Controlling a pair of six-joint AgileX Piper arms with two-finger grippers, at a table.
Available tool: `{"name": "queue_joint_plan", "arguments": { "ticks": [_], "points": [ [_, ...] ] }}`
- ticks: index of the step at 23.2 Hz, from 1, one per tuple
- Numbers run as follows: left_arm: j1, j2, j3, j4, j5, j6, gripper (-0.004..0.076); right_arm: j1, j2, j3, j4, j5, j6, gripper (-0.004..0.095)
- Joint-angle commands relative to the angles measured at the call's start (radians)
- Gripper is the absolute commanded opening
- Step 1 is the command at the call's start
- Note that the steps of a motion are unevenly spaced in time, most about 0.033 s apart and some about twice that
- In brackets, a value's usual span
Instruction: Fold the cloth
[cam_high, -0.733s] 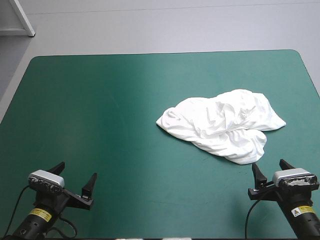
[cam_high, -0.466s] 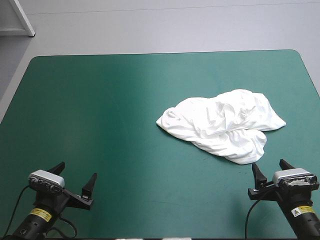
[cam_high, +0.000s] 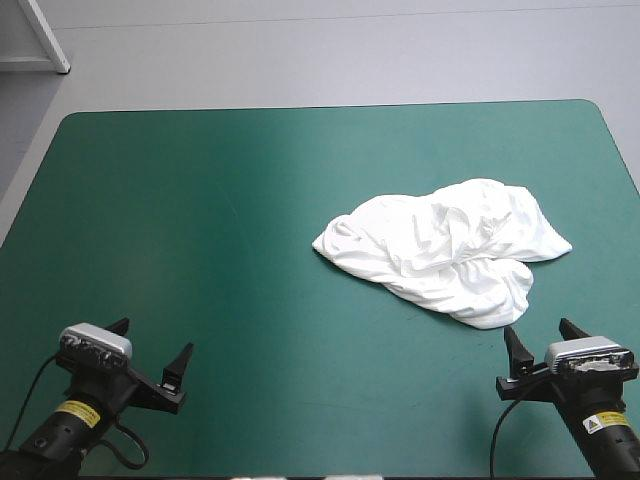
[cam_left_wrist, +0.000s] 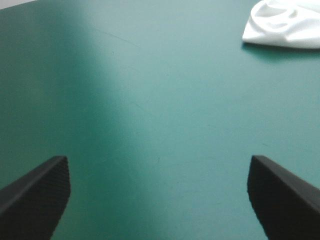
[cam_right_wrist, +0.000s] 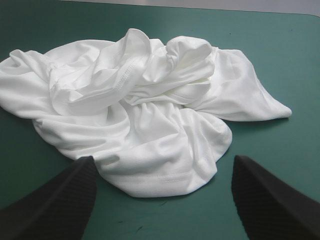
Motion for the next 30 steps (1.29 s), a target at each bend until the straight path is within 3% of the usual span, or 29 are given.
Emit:
{"name": "queue_joint_plan", "arguments": {
  "ticks": [1,7,10,13,17,22,30],
  "points": [
    [-0.004,0.147,-0.172,0.001,0.038,0.06,0.0755,0.002,0.01,-0.034,-0.006,-0.063,-0.002,0.0698],
    [-0.004,0.411,-0.433,-0.092,0.112,0.086,0.0755,0.002,0.012,-0.094,-0.018,-0.044,-0.002,0.0698],
    [-0.004,0.593,-0.586,-0.206,0.176,0.211,0.0755,0.002,0.029,-0.168,-0.097,0.036,0.014,0.0698],
    [-0.004,0.771,-0.693,-0.341,0.183,0.334,0.0718,0.002,0.079,-0.242,-0.175,0.081,0.136,0.0698],
    [-0.051,0.97,-0.765,-0.483,0.125,0.46,0.0701,0.002,0.17,-0.281,-0.191,0.083,0.205,0.0698],
    [-0.195,1.169,-0.844,-0.47,-0.031,0.475,0.0701,0.002,0.248,-0.281,-0.191,0.088,0.205,0.0698],
    [-0.243,1.467,-1.031,-0.512,-0.023,0.471,0.0701,0.002,0.267,-0.281,-0.2,0.088,0.218,0.0698]
  ]
}}
